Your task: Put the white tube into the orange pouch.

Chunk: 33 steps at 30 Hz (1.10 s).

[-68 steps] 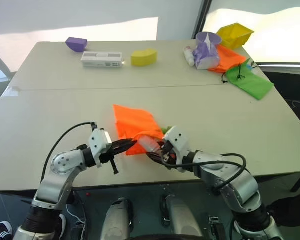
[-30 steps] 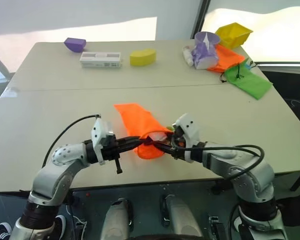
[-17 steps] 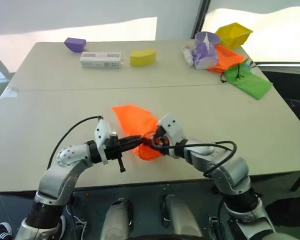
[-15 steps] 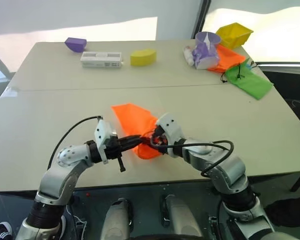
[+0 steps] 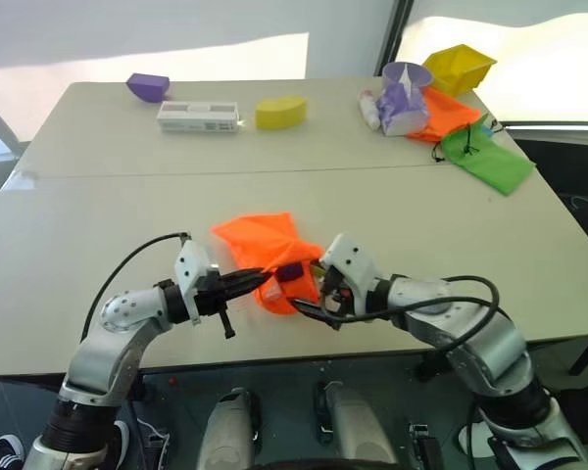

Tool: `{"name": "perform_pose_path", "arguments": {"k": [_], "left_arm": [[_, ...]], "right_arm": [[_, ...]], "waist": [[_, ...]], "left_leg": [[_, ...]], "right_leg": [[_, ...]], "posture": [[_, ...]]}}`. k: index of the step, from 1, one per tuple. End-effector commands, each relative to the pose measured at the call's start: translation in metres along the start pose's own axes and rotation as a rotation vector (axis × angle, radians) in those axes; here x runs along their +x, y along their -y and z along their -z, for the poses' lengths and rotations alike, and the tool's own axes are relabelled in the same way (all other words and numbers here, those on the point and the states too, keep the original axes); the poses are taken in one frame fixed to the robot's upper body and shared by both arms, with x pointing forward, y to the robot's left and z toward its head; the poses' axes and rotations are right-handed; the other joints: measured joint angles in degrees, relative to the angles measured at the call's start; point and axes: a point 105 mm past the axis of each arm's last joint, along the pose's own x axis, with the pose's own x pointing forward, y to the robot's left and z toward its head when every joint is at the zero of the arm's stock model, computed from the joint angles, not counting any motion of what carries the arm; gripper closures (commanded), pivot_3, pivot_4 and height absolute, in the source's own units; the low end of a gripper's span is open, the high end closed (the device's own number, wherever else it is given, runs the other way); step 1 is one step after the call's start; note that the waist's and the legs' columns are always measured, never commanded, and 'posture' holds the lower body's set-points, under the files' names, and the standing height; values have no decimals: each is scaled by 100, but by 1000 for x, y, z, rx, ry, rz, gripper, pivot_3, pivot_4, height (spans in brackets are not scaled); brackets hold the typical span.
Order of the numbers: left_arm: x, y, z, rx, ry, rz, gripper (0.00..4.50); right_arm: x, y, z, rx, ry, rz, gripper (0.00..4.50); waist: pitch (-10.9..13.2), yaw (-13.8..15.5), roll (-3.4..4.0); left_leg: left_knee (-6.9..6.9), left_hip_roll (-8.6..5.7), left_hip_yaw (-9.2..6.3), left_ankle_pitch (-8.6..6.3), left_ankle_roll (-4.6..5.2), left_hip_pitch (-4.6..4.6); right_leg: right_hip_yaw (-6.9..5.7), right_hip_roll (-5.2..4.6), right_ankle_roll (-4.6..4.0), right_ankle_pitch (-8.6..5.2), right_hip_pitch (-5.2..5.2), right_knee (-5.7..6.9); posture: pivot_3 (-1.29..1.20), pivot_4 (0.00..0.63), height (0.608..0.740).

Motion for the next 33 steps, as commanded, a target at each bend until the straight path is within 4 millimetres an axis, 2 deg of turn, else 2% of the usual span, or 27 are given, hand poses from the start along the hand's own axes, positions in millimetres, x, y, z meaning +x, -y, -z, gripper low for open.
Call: {"name": "perform_pose_path", "arguments": {"k": [1,5,7,10,12,15,18,22,31,33], "left_arm": [[-12,0,-7,8,8,29,4500],[-28,7,0,-36,-54,84,4500],[-33,11,3,-45,-75,103,4500],[-36,14,7,-49,-93,116,4500],[-38,15,7,-54,-95,116,4500],[-44,15,15,-52,-128,109,4500],[-49,14,20,-44,-148,97,4500],[-50,12,20,-32,-147,83,4500],[-53,19,22,-53,-151,81,4500],[-54,18,23,-52,-152,77,4500]], "right_arm": [[-24,-7,-9,-59,57,-63,51],[-48,21,-13,-7,101,2,51],[-53,36,-13,16,119,56,51],[-57,47,-11,26,142,78,51],[-57,58,-1,29,109,118,51],[-43,73,9,46,107,207,51],[-21,74,8,90,139,236,51],[-5,68,16,97,100,216,51],[5,68,31,163,55,214,51],[7,66,29,154,55,201,571]], "waist": [[0,6,0],[1,-16,-1],[1,-14,-1],[1,7,-1],[1,11,0],[1,-19,0],[1,-43,0],[4,10,5],[3,-6,4],[3,-5,4]], "left_leg": [[-1,0,0,0,0,-1],[-1,-1,3,0,0,-1],[-1,0,3,0,-1,1],[-1,0,2,-1,-2,2],[-1,1,0,-1,-2,0],[-2,2,2,-1,-2,-4],[-4,1,6,-1,-1,-7],[-5,3,2,-1,-1,-14],[-5,3,9,-1,-1,-17],[-5,5,7,-1,-1,-17]], "right_leg": [[0,0,1,0,-2,-1],[2,-2,2,-1,-1,-5],[3,-2,2,-1,0,-7],[2,-7,1,-1,-1,-8],[1,-7,0,-1,-2,-9],[2,-8,0,-1,-2,-16],[5,-4,0,0,-7,-16],[2,0,-1,0,-17,-5],[2,-18,0,0,-13,-16],[2,-14,-1,0,-14,-15]], "posture": [[0,150,740],[0,150,740],[0,150,740],[0,150,740],[0,150,740],[0,150,740],[0,150,740],[0,150,740],[0,150,740],[0,150,740]]}}
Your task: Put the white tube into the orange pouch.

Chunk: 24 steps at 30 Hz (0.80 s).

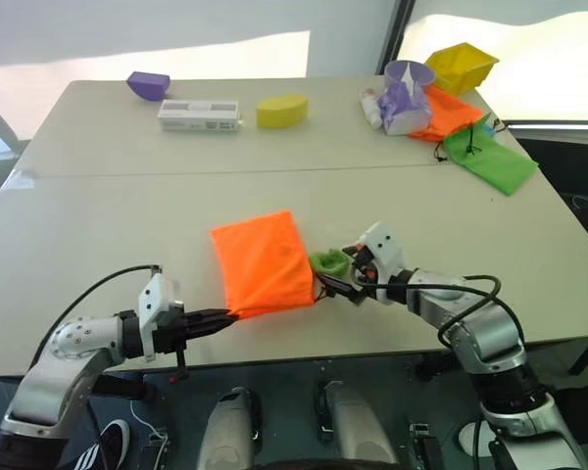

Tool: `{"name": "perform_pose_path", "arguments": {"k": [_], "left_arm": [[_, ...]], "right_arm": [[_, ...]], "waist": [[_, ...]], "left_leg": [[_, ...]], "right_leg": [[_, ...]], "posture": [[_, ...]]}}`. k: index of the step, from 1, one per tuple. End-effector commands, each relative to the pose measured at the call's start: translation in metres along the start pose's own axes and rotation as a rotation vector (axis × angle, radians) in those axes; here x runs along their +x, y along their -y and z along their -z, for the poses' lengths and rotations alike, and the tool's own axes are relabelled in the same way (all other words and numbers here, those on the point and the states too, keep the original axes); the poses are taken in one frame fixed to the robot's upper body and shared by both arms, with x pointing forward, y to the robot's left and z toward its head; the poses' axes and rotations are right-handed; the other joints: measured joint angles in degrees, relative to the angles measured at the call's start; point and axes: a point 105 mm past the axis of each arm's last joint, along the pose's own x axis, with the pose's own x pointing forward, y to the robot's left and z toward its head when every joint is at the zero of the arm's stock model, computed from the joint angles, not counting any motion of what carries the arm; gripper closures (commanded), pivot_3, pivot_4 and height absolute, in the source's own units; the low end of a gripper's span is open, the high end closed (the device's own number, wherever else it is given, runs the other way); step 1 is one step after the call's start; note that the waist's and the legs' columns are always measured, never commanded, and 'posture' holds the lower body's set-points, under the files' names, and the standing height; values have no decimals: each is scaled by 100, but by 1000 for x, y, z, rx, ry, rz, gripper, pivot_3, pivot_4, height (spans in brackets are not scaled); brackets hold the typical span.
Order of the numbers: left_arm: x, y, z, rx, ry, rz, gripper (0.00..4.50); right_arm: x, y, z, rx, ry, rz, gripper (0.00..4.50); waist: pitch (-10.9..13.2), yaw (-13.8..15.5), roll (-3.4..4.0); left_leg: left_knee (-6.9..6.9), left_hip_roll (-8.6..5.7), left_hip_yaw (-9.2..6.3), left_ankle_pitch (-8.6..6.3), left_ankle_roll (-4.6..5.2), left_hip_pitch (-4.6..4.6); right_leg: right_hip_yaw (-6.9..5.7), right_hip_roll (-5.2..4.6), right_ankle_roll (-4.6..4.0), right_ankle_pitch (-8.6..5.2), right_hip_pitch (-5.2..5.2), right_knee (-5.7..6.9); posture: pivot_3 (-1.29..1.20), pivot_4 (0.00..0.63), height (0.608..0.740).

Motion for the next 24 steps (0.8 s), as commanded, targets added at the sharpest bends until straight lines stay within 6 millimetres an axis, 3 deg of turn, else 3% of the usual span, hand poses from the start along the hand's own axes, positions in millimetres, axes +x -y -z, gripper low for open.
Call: {"name": "perform_pose_path", "arguments": {"k": [1,8,11,14,19,21,24], "left_arm": [[-3,1,-9,50,13,-6,4500],[-2,-3,-9,49,20,-18,4500],[-3,-10,-10,-22,36,-32,4500],[-2,-11,-15,-80,65,-9,3643],[0,-7,-23,-109,52,21,1111],[-1,-4,-26,-107,39,50,1111],[-5,-1,-46,-189,67,139,1111]], "right_arm": [[0,-5,-11,-25,32,-24,882],[2,-8,-24,17,95,-11,4482],[-5,-7,-28,51,121,-25,4482],[-13,-2,-25,68,121,-4,4500],[-24,0,-28,119,149,7,4500],[-25,-1,-27,121,149,9,4500],[-28,1,-26,150,164,25,4500]], "waist": [[0,0,0],[0,-6,0],[0,15,0],[0,16,0],[0,-4,0],[0,-11,0],[0,4,0]], "left_leg": [[0,0,-1,0,0,0],[0,1,-2,0,0,3],[0,2,-1,0,0,2],[0,0,-1,0,0,1],[0,-2,0,0,0,2],[0,-3,-2,0,0,4],[0,-2,-5,0,0,6]], "right_leg": [[0,3,0,0,0,1],[-1,7,-1,0,0,8],[-1,3,0,0,0,7],[-1,2,0,0,1,6],[-1,4,1,0,2,6],[-1,11,1,1,2,8],[-3,14,1,1,2,15]], "posture": [[0,150,740],[0,150,740],[0,150,740],[0,150,740],[0,150,740],[0,150,740],[0,150,740]]}}
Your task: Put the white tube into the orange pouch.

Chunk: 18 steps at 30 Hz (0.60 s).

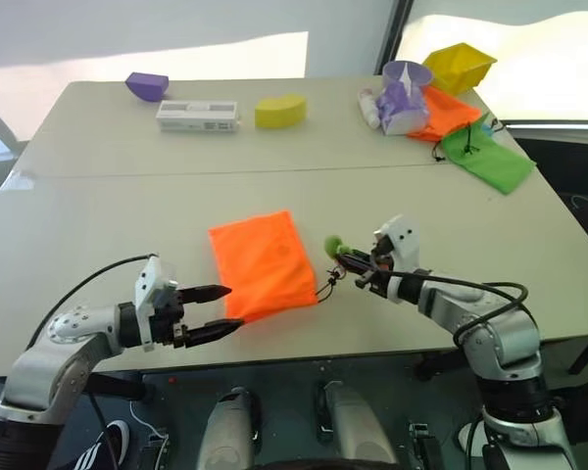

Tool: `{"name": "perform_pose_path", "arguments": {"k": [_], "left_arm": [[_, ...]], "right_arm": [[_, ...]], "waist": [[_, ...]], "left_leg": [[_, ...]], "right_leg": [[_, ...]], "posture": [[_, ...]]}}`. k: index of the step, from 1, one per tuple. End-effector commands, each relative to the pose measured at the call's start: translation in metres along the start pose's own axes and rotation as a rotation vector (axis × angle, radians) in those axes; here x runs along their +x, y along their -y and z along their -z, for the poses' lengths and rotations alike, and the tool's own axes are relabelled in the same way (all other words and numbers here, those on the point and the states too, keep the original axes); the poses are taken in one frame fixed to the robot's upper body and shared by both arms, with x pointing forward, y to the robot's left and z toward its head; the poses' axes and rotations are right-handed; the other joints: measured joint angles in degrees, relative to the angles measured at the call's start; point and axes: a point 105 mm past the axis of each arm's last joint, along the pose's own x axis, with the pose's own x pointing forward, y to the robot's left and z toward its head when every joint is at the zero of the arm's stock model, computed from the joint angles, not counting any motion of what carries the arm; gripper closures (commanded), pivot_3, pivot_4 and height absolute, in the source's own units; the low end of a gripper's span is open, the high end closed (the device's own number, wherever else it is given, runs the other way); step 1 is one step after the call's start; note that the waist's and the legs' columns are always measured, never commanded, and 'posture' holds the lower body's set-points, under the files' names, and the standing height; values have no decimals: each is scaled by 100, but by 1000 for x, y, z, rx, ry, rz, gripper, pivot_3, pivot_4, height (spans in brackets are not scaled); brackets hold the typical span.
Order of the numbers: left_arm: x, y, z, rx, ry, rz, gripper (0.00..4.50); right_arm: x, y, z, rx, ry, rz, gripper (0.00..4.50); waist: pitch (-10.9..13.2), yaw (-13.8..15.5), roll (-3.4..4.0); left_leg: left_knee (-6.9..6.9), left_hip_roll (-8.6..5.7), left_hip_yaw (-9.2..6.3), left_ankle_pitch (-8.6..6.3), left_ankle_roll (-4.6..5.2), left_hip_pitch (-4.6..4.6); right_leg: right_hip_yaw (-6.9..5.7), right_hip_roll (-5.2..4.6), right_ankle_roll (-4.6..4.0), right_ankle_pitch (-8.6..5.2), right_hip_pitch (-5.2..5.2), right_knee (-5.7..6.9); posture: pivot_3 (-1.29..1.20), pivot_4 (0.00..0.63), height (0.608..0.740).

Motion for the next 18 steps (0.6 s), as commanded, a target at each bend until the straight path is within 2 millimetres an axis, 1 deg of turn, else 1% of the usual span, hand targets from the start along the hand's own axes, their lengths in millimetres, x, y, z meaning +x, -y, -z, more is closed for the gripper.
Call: {"name": "perform_pose_path", "arguments": {"k": [1,2,3,4,5,6,7,8,9,11,12,15,17,18], "left_arm": [[-4,9,-31,-21,42,106,1111],[3,2,-40,20,37,89,1111],[13,-3,-49,113,39,81,1111],[28,-9,-65,213,81,57,1111],[43,-15,-78,258,120,31,1111],[51,-17,-85,277,148,15,1111],[62,-17,-88,265,159,27,1111],[73,-11,-86,265,158,72,1111],[82,-4,-78,238,131,133,1111],[94,0,-64,241,81,200,1111],[99,-2,-63,205,70,214,1111],[110,-12,-61,257,0,244,1111],[119,-21,-67,272,5,241,1111],[125,-23,-68,238,2,258,1111]], "right_arm": [[-7,-1,-12,-2,58,11,4500],[-7,0,-12,7,61,17,4500],[-7,0,-11,4,57,22,4500],[-7,1,-10,-3,51,32,4500],[-6,2,-9,-6,48,38,4500],[-6,2,-8,-9,46,41,4500],[-5,2,-8,-11,45,43,4500],[-5,3,-8,-12,46,46,4500],[-4,2,-9,-9,51,47,4500],[-3,2,-10,-7,59,50,4500],[-3,2,-11,-14,60,56,4500],[-2,3,-10,-24,62,69,4500],[-2,4,-12,-24,71,74,4500],[-3,4,-13,-23,78,80,4500]], "waist": [[0,18,0],[1,29,1],[2,43,2],[2,56,2],[1,75,5],[0,86,4],[-3,73,0],[-3,32,-1],[-3,-4,-1],[-3,-40,-1],[-3,-25,-1],[-2,32,-2],[-2,41,-2],[-2,43,-2]], "left_leg": [[0,0,-1,0,0,0],[0,0,-1,0,0,0],[1,-2,-2,0,0,2],[4,-5,-2,0,0,1],[7,-9,-1,0,0,1],[10,-17,0,0,0,3],[15,-21,2,2,2,3],[18,-21,3,7,11,4],[18,-24,3,7,12,12],[12,-24,10,4,18,14],[9,-22,10,2,21,14],[3,-18,2,3,20,-5],[5,-16,-14,4,20,-3],[7,-17,-16,4,20,-2]], "right_leg": [[-1,1,0,0,0,3],[-3,0,0,0,0,3],[-3,-2,0,0,4,3],[-4,-4,0,0,6,2],[-4,-6,-1,1,14,-1],[-4,-10,-2,1,25,-5],[-2,-10,-2,2,35,-8],[2,-10,1,5,38,-10],[8,-11,8,8,47,-17],[20,-5,19,4,43,-21],[20,-1,26,0,39,-19],[7,16,28,-4,10,4],[3,24,23,-4,9,16],[3,23,19,-1,12,16]], "posture": [[0,150,740],[0,150,740],[0,150,740],[0,150,740],[0,150,740],[0,150,740],[0,150,740],[0,150,740],[0,150,740],[0,150,740],[0,150,740],[0,150,740],[0,150,740],[0,150,740]]}}
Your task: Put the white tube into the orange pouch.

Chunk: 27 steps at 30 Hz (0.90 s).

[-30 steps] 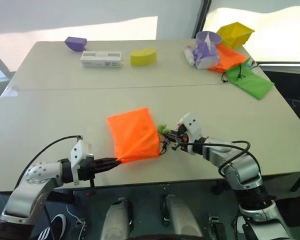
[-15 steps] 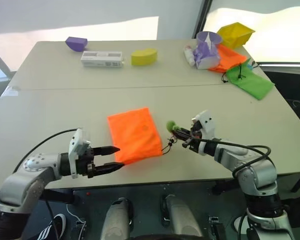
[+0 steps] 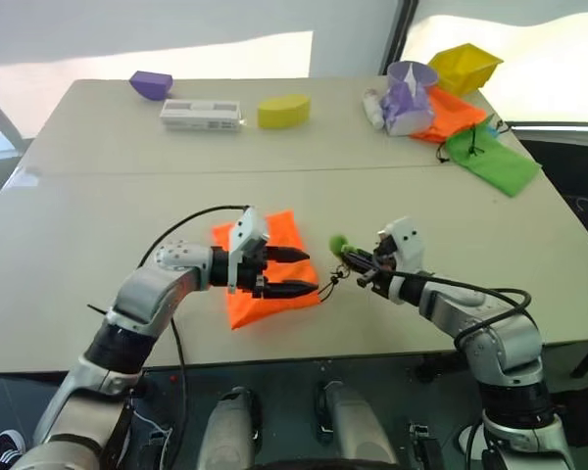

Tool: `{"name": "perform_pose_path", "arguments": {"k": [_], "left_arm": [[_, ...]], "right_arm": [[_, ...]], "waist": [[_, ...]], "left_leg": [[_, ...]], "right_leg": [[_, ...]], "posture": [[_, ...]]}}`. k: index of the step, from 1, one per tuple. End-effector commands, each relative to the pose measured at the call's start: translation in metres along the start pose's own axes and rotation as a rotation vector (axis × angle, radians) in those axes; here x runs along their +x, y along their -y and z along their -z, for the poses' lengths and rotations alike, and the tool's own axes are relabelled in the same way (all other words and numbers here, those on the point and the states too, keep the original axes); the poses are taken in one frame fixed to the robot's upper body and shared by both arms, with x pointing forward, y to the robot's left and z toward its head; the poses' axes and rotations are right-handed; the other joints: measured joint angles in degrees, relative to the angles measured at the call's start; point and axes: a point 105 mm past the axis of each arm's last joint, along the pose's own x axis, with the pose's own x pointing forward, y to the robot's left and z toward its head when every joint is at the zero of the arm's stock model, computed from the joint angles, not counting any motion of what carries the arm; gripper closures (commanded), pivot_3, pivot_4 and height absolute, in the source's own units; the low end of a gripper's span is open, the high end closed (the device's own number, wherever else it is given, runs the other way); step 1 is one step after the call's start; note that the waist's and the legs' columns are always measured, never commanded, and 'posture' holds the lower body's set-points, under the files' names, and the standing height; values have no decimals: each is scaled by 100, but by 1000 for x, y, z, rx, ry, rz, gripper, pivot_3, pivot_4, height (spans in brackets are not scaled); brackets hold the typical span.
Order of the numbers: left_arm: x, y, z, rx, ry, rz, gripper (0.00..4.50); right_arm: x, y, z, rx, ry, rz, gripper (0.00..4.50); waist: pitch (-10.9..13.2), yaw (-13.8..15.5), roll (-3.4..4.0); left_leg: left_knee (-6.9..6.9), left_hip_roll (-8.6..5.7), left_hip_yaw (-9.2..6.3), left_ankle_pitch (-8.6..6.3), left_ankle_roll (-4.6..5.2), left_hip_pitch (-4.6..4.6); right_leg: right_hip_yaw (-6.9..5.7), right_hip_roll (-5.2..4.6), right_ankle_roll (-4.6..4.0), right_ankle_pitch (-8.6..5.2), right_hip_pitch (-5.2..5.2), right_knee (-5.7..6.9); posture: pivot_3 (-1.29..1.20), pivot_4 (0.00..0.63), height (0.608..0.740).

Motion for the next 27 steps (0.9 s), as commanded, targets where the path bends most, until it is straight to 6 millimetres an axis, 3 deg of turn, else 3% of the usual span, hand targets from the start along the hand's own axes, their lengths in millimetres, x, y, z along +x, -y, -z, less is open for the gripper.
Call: {"name": "perform_pose_path", "arguments": {"k": [1,7,16,20,27], "left_arm": [[14,-9,-10,-4,15,48,1111],[40,1,12,-42,-63,209,1111],[48,-23,7,8,-69,140,1111],[51,-23,15,-2,-104,148,1111],[64,-16,10,-26,-81,173,1111]], "right_arm": [[-2,-1,-14,-23,64,12,4500],[-3,-2,-17,-41,79,27,4500],[-6,-4,-26,-50,107,47,4500],[-6,-5,-27,-55,110,45,4500],[-6,-6,-31,-66,116,39,4500]], "waist": [[0,-7,0],[-1,-28,1],[-1,-16,1],[-1,-17,1],[-1,-10,1]], "left_leg": [[3,-1,-1,0,0,0],[12,-10,5,1,1,4],[13,-10,-13,1,2,-8],[12,-10,-17,1,2,-8],[17,-12,-21,1,2,-8]], "right_leg": [[0,-1,-2,2,3,0],[16,-17,2,3,10,-11],[7,-13,2,2,2,-5],[7,-12,3,2,2,-6],[6,-14,3,2,8,-5]], "posture": [[0,150,740],[0,150,740],[0,150,740],[0,150,740],[0,150,740]]}}
